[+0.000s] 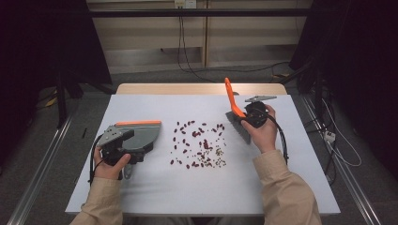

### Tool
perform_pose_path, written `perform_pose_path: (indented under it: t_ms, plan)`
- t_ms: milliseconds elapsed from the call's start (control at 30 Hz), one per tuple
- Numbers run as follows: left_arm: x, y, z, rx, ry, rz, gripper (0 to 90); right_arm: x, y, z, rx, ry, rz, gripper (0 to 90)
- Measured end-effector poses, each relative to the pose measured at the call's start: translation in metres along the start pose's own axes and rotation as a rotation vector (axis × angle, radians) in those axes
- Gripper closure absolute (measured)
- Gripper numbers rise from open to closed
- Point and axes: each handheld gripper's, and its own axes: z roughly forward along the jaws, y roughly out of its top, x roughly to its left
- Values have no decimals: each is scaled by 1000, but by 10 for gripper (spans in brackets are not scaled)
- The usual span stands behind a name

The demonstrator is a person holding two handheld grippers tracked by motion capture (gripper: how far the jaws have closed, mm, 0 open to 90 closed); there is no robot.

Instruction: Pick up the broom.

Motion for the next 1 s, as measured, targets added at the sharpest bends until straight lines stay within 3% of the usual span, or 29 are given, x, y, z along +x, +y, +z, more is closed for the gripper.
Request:
perform_pose_path:
  t_ms: [233, 567, 1000]
  plan:
    - [-1, -5, -2, 1, -10, 14, 44, 2, 4, 5, 10, 2, -43, 705]
    - [-2, -10, -2, 7, -19, 17, 44, 3, 14, 14, 3, -9, -65, 705]
    - [0, -11, -2, 4, -19, 14, 44, -1, 15, 19, -5, 0, -61, 705]
